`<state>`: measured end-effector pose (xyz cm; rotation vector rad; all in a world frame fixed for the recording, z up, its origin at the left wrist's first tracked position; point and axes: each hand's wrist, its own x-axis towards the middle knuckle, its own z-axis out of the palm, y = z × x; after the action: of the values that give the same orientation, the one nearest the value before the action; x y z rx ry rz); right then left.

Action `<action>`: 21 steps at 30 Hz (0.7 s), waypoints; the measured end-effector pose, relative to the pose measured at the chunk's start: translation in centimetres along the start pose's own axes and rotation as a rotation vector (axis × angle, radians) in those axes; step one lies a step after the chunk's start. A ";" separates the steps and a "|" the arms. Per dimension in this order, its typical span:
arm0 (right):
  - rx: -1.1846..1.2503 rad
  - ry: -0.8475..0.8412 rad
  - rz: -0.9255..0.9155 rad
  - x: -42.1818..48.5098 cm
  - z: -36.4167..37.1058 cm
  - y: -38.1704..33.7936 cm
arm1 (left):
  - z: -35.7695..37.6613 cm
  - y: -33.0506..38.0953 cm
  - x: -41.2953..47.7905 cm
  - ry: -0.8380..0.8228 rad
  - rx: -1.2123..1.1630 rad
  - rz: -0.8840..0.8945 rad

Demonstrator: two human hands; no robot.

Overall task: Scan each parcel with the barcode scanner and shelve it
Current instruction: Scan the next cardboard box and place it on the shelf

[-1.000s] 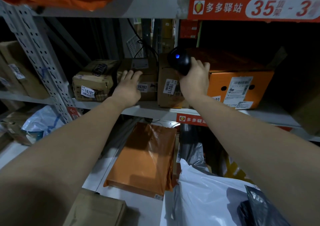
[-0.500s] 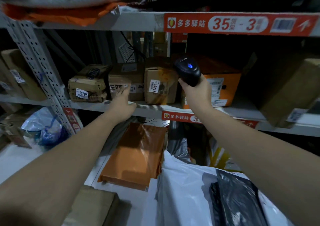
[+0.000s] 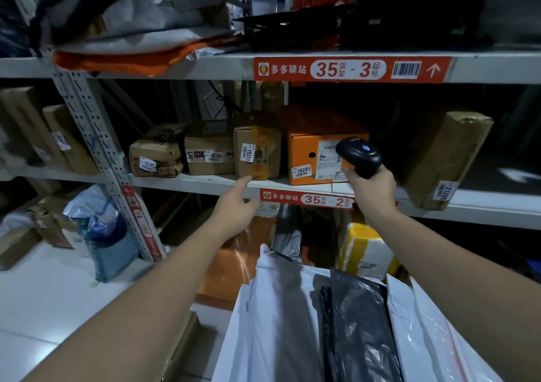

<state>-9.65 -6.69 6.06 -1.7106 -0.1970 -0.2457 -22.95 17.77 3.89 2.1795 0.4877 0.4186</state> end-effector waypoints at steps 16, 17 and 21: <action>0.205 0.169 0.296 10.9 1.8 6.4 | 9.9 2.3 9.5 -0.106 -0.204 0.065; 0.227 0.165 0.291 11.6 2.0 6.7 | 10.4 2.1 9.7 -0.107 -0.220 0.058; 0.263 0.135 0.275 12.8 2.5 7.3 | 11.3 1.0 10.6 -0.109 -0.239 0.050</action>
<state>4.78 -5.43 2.22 -1.4342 0.1027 -0.1236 -8.43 14.75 -0.65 1.9741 0.3066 0.3628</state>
